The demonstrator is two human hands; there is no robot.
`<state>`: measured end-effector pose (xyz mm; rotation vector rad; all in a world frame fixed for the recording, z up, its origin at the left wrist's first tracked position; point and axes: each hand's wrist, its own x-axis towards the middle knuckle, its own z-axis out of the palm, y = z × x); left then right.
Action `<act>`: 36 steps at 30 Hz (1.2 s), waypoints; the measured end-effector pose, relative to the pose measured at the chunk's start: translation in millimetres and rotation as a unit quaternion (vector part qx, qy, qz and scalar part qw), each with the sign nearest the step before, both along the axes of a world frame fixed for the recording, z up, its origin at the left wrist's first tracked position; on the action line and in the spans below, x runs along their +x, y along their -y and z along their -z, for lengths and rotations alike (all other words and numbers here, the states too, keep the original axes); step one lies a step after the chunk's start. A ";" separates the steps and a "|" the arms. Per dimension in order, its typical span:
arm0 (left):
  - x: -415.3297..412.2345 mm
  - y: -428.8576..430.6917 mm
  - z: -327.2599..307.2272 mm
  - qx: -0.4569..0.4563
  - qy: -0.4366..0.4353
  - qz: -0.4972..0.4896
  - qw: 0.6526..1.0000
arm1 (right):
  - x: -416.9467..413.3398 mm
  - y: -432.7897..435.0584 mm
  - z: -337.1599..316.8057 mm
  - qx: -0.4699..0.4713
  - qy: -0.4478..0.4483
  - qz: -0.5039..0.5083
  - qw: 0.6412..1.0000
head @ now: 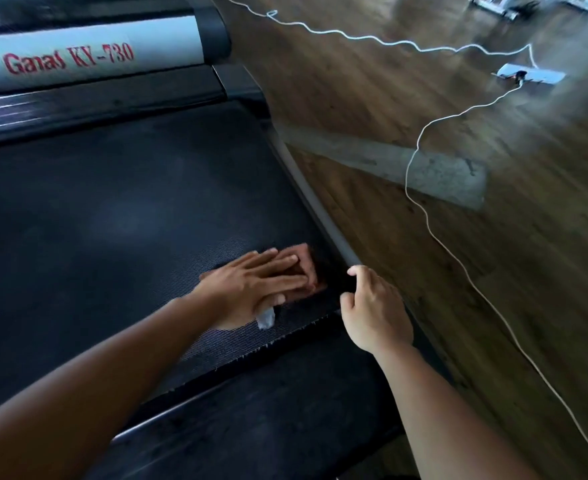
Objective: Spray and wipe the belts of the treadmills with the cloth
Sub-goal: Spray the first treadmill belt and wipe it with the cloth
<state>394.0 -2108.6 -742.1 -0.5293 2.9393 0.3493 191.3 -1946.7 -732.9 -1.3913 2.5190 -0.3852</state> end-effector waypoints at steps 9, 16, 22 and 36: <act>-8.4 -48.9 -2.6 0.029 -0.053 -0.114 0.992 | 2.4 -1.8 -0.6 -0.024 -0.012 -0.018 0.999; 54.1 -88.6 14.1 0.002 -0.097 -0.152 0.984 | 5.4 -0.5 -0.6 -0.046 -0.023 -0.027 0.998; 102.3 -73.7 13.5 0.008 -0.097 -0.249 0.964 | 4.4 -1.2 11.0 -0.091 -0.063 -0.078 0.991; 137.8 -75.6 7.9 0.035 -0.075 -0.372 0.924 | 91.9 58.9 7.2 -0.104 -0.036 -0.241 0.964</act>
